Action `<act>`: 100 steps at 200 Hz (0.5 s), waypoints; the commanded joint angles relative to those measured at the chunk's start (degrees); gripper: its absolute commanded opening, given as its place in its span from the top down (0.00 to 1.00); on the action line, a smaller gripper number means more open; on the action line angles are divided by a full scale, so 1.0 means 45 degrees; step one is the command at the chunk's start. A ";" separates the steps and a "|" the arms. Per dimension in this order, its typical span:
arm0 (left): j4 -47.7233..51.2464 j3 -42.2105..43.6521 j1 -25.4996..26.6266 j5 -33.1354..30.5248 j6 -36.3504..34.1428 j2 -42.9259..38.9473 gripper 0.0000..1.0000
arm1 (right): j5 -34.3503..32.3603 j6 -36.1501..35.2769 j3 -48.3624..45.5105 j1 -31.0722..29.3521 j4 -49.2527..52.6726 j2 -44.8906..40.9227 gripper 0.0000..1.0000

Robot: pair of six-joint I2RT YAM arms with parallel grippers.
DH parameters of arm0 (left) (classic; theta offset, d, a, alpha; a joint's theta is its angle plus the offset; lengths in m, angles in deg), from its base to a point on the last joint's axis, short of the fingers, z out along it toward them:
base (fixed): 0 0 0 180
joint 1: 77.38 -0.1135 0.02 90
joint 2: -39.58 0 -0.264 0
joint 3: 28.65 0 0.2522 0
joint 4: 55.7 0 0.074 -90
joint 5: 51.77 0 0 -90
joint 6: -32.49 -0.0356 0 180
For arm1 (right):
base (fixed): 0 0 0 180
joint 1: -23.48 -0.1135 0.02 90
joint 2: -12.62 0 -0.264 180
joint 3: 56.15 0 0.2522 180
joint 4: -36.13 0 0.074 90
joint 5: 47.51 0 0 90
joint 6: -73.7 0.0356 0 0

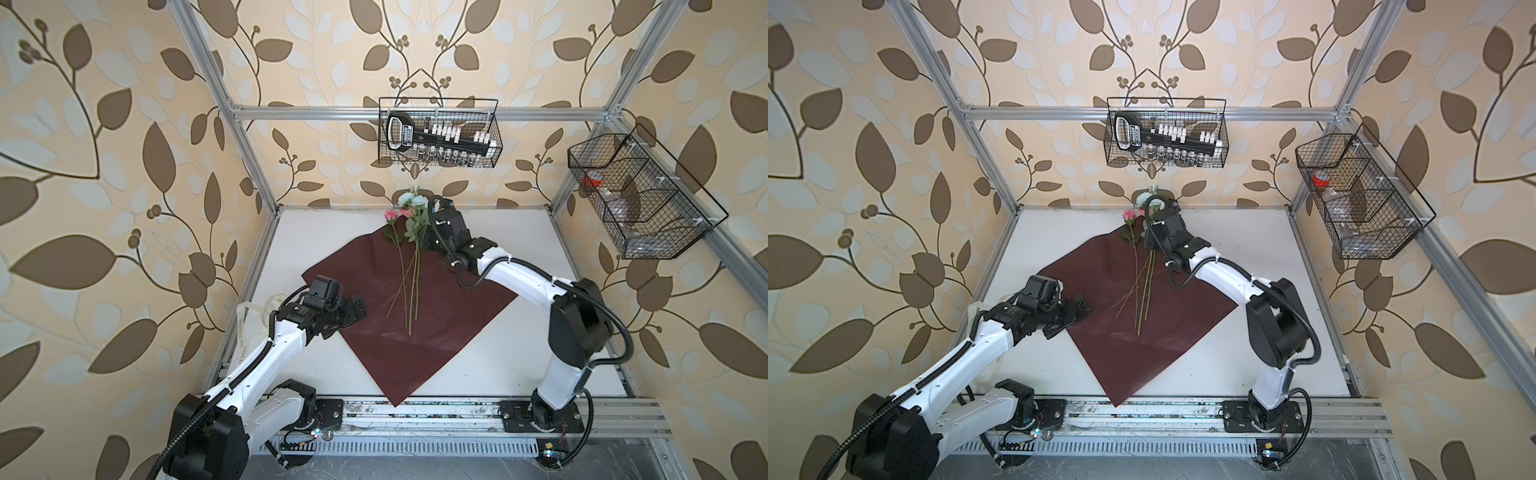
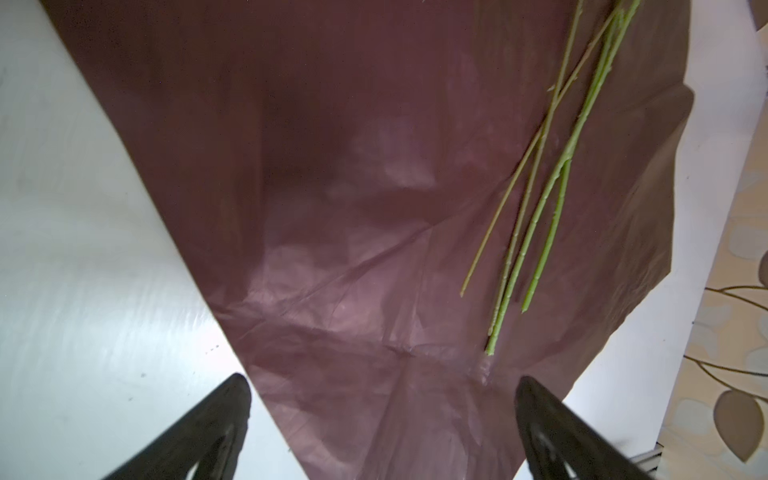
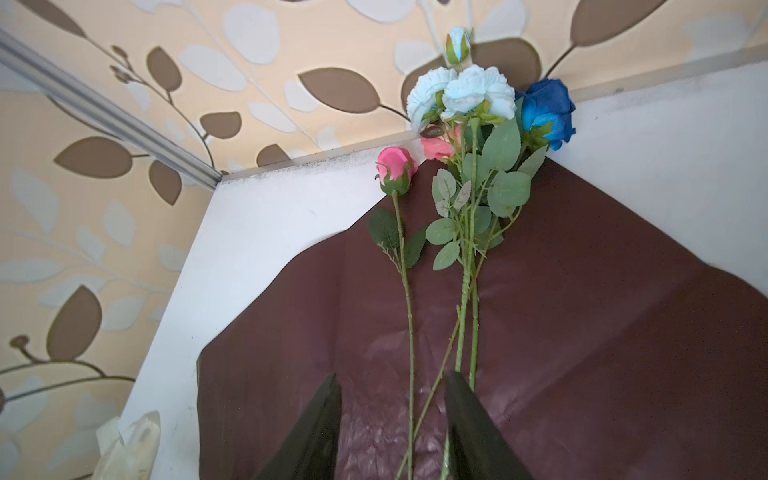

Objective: Tie the bouquet of fake flowers
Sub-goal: 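Release the rose and move the right gripper to the sheet's nearer corner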

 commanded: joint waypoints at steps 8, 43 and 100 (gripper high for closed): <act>0.1740 0.0533 -0.0080 0.0693 0.0562 -0.0966 0.01 | -0.2626 -0.2069 -0.2531 -0.1857 0.0505 -0.2041 0.45; 0.2076 0.1388 -0.0058 0.2367 0.1096 -0.1929 0.01 | -0.4062 -0.1146 -0.5040 -0.3708 0.1389 -0.4003 0.30; 0.0256 0.3305 0.0226 0.4861 0.2632 -0.2827 0.01 | -0.4892 0.0127 -0.6964 -0.5013 0.1779 -0.5738 0.00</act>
